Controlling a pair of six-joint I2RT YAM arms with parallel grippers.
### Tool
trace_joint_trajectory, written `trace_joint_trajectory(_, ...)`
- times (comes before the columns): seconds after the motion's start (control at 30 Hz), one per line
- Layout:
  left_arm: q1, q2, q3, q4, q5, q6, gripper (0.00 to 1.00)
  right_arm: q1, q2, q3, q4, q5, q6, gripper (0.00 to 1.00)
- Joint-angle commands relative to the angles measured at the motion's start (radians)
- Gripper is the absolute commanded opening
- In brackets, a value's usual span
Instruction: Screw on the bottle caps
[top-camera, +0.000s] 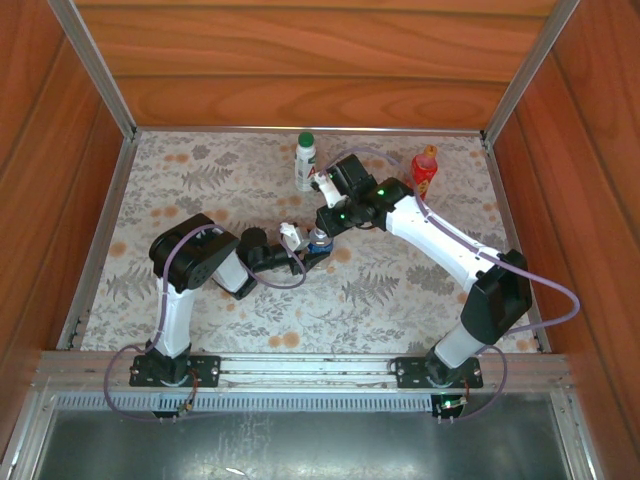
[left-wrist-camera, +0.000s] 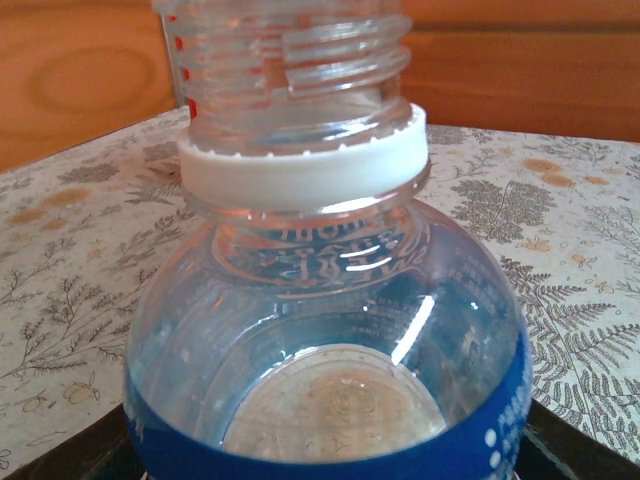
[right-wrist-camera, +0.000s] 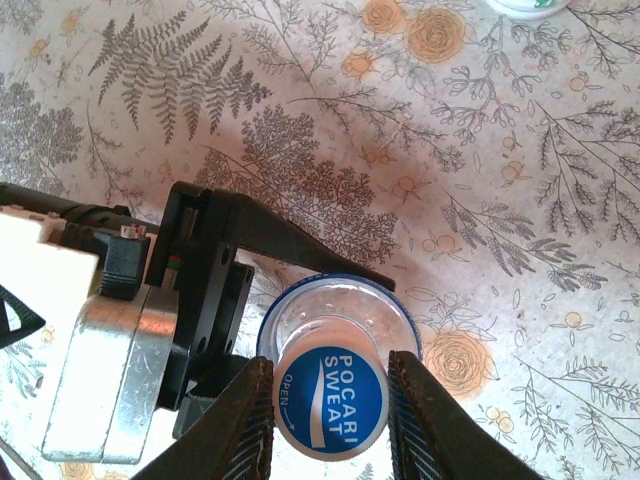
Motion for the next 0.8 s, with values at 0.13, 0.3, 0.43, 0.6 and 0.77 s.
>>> trace_joint_trajectory(0.13, 0.001, 0.030, -0.019, -0.064, 0.025, 0.018, 0.61, 0.001, 0.030, 0.002, -0.004, -0.064, -0.023, 0.30)
trace_joint_trajectory(0.3, 0.000, 0.032, -0.017, -0.064, 0.027, 0.019, 0.61, 0.001, 0.047, 0.020, -0.027, -0.050, -0.032, 0.30)
trace_joint_trajectory(0.43, 0.001, 0.032, -0.018, -0.064, 0.026, 0.019, 0.62, 0.001, 0.091, 0.050, -0.065, -0.045, -0.051, 0.30)
trace_joint_trajectory(0.6, 0.001, 0.033, -0.019, -0.064, 0.023, 0.018, 0.61, 0.003, 0.104, 0.064, -0.094, -0.058, -0.063, 0.31)
trace_joint_trajectory(0.77, 0.000, 0.033, -0.019, -0.064, 0.026, 0.018, 0.62, 0.003, 0.095, 0.052, -0.088, -0.052, -0.055, 0.33)
